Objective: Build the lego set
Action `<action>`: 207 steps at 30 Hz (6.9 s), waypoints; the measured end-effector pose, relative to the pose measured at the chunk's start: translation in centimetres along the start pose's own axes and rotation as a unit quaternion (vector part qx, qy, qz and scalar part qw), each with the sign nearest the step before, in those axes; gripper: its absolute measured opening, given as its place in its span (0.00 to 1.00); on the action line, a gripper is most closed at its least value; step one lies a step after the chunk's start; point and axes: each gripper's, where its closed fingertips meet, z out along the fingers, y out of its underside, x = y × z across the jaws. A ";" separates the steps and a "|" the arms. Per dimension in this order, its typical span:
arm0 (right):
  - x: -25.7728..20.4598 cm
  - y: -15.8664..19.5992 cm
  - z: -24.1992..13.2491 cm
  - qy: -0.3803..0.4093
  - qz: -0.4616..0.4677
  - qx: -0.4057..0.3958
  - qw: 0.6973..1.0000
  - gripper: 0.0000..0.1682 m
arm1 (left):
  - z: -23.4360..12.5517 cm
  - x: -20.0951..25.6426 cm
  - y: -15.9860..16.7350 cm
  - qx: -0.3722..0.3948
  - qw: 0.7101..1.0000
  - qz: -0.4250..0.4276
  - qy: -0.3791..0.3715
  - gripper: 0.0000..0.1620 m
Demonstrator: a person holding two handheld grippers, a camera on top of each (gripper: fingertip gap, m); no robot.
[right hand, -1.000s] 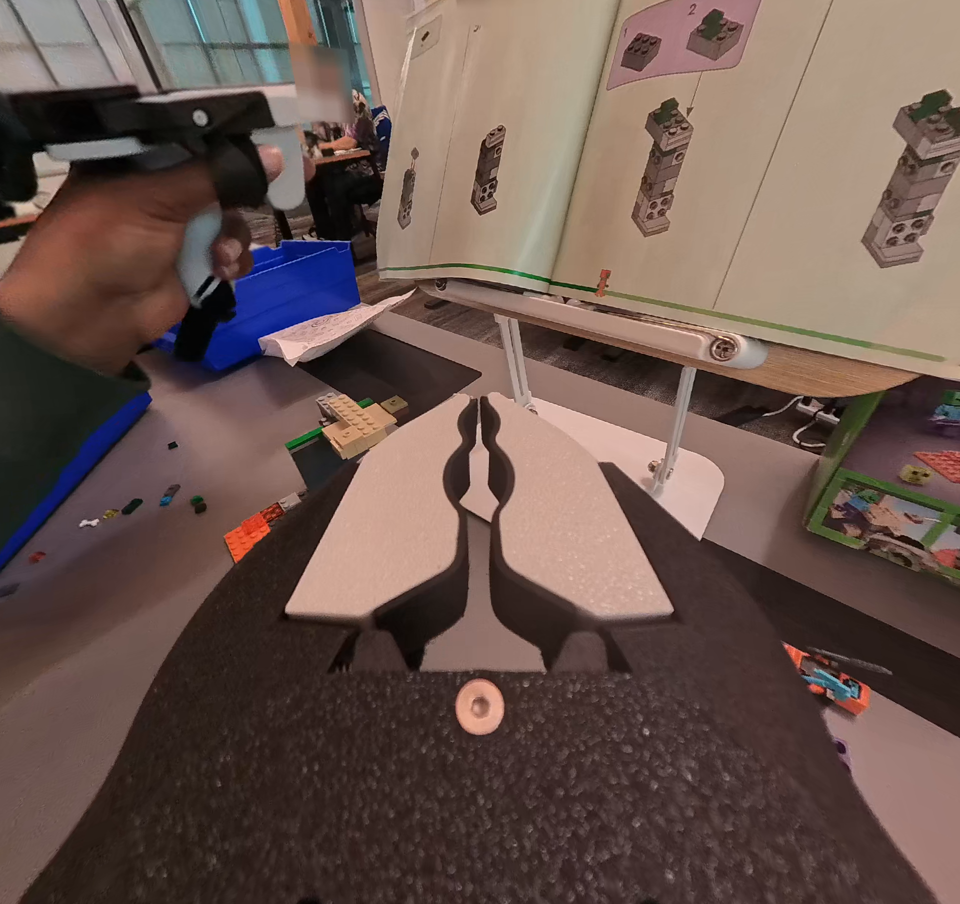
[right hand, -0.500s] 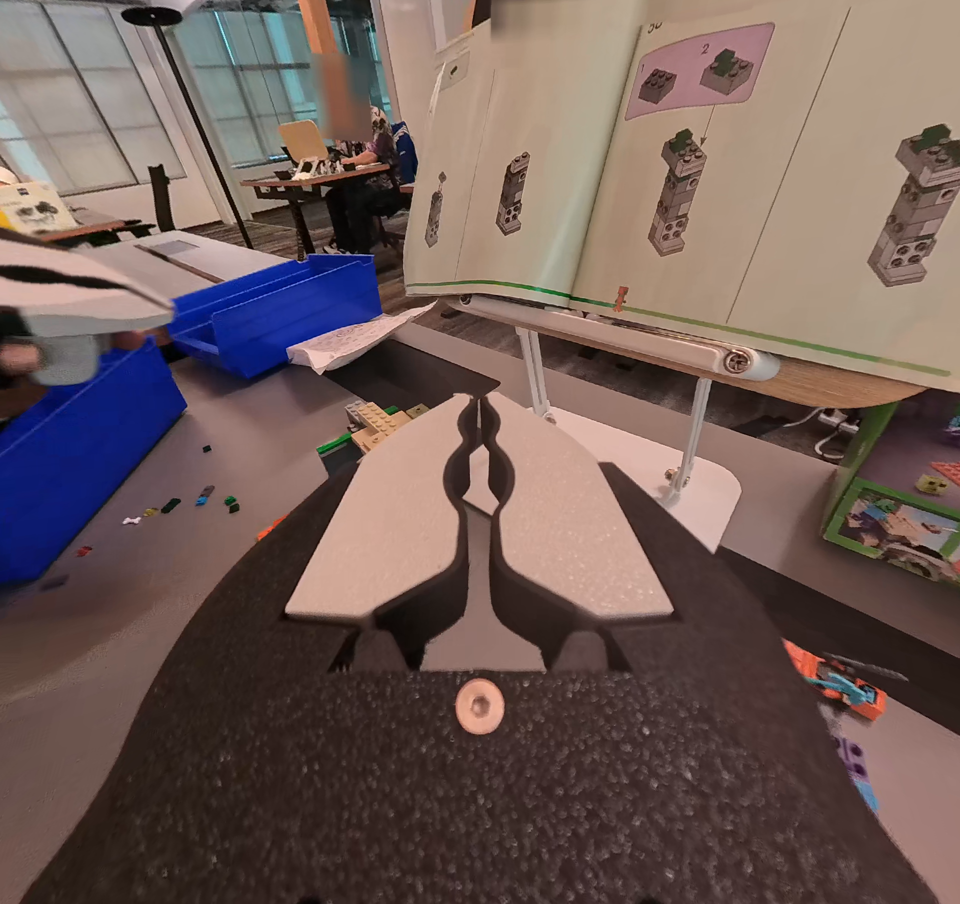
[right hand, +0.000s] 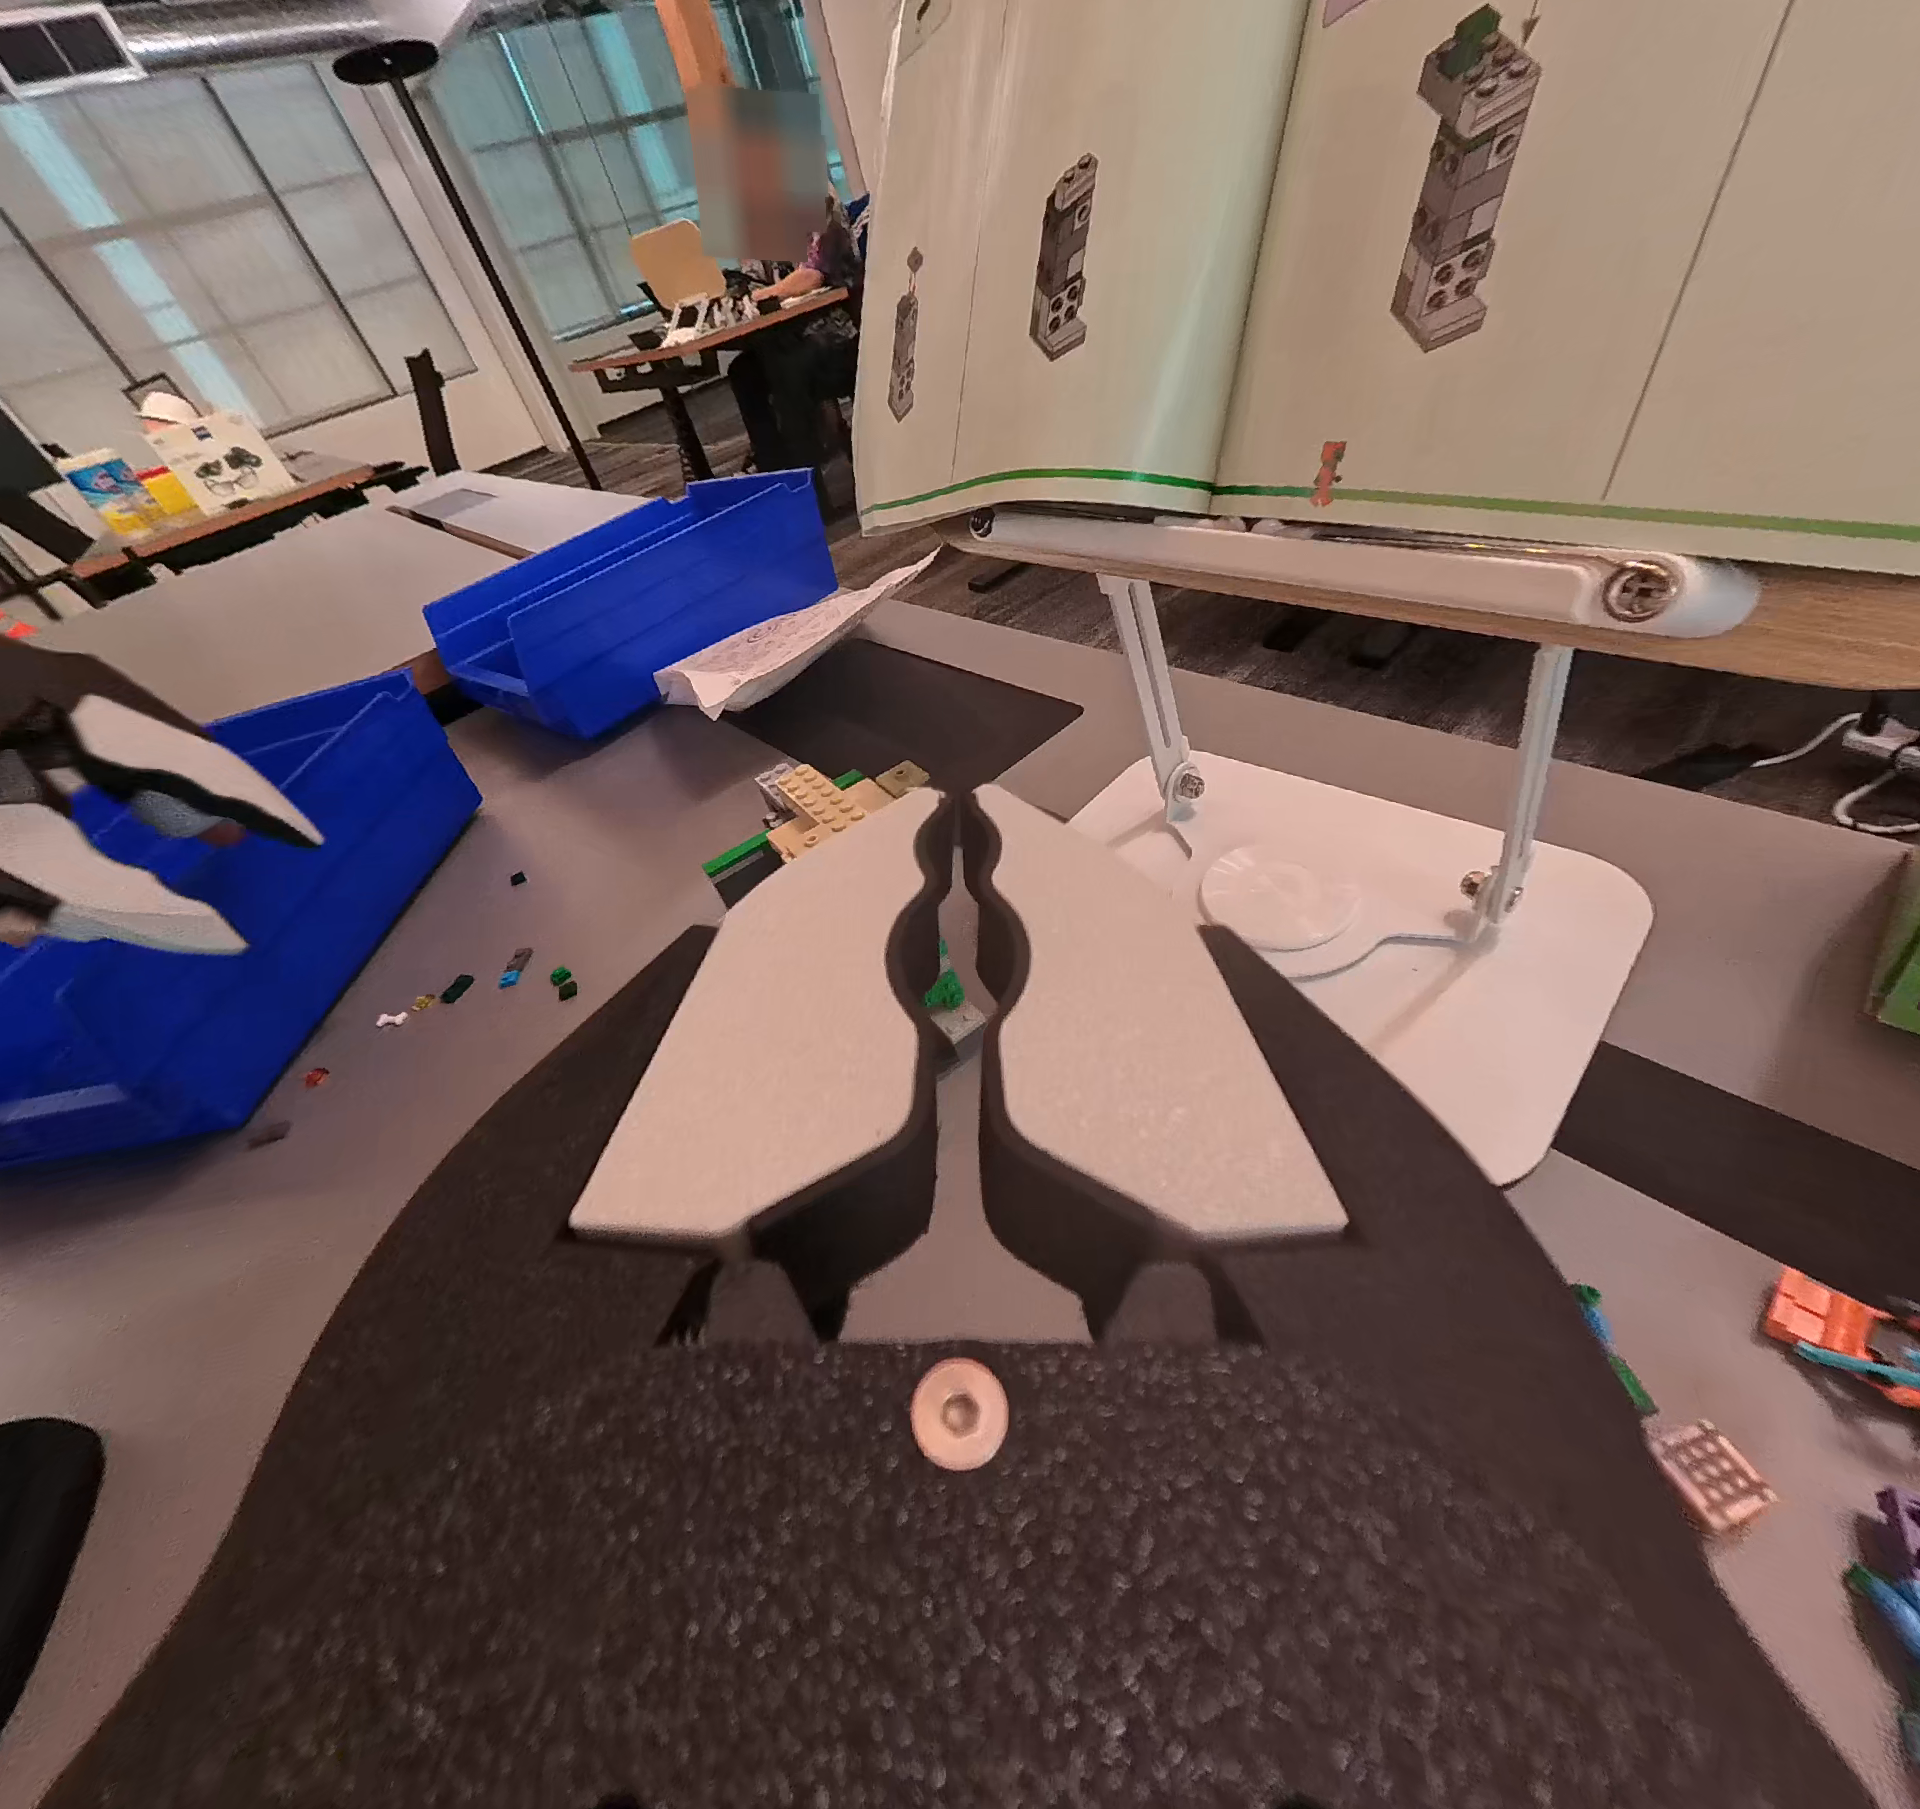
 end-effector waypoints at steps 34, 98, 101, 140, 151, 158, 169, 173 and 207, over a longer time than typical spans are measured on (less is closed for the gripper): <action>0.9 1.2 0.1 0.003 -0.001 -0.026 1.000 0.01 | 8.3 -0.5 2.6 -0.246 0.961 0.105 0.072 0.10; 3.1 1.4 -0.7 0.008 0.022 -0.035 0.999 0.01 | 9.2 -3.0 0.1 -0.174 0.980 0.079 0.050 0.16; 3.1 1.4 -0.7 0.007 0.021 -0.036 0.999 0.02 | 9.3 -3.0 0.0 -0.176 0.981 0.073 0.049 0.16; 3.5 2.0 -0.6 0.007 0.028 -0.045 0.999 0.02 | 8.8 -3.0 2.4 -0.228 0.958 0.160 0.073 0.14; 1.0 1.1 -0.5 -0.041 0.001 -0.039 0.998 0.02 | 6.7 3.8 -7.8 0.001 0.977 0.196 0.079 0.10; -8.5 2.4 -2.4 -0.243 -0.030 -0.099 0.964 0.06 | 2.2 16.7 -18.2 0.255 0.926 0.252 0.121 0.10; -12.9 6.8 -13.8 -0.398 0.199 -0.105 0.889 0.17 | -2.8 27.0 -21.4 0.488 0.816 0.232 0.205 0.10; -15.6 8.1 -15.0 -0.444 0.223 -0.116 0.860 0.20 | -3.8 28.9 -21.3 0.524 0.790 0.233 0.217 0.10; -10.2 16.8 -13.3 -0.237 -0.005 -0.254 0.938 0.16 | 11.7 27.0 -17.4 0.246 0.920 0.262 0.157 0.11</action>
